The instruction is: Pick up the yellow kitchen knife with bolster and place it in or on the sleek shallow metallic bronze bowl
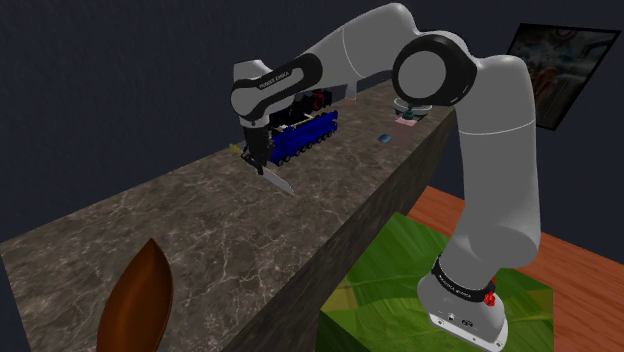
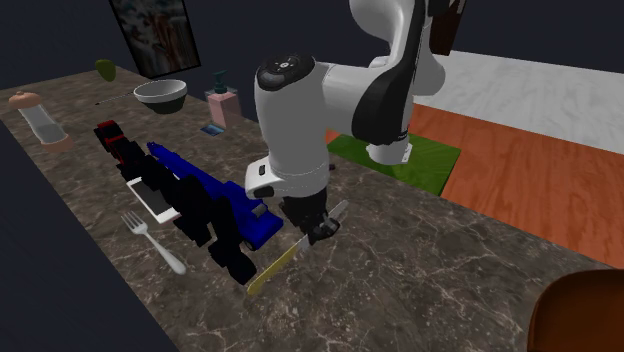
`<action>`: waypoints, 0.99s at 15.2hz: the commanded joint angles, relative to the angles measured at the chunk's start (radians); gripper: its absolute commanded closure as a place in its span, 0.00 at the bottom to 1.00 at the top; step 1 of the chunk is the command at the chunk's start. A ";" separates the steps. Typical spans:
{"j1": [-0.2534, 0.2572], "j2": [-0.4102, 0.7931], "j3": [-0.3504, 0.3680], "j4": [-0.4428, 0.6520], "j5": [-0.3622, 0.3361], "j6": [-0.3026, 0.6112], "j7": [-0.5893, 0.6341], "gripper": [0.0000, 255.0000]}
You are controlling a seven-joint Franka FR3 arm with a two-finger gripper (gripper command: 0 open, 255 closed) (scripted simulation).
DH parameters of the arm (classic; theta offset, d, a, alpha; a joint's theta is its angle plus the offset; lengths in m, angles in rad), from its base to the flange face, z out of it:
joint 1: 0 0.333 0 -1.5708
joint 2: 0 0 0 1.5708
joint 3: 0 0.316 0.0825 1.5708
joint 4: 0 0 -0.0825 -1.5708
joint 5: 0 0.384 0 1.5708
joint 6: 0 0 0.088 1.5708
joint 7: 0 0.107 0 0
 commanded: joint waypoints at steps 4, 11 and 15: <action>0.002 -0.022 0.000 0.033 -0.001 -0.056 0.005 1.00; 0.001 -0.050 0.000 0.088 -0.002 -0.138 0.008 1.00; 0.001 -0.061 0.000 0.125 -0.003 -0.187 0.010 1.00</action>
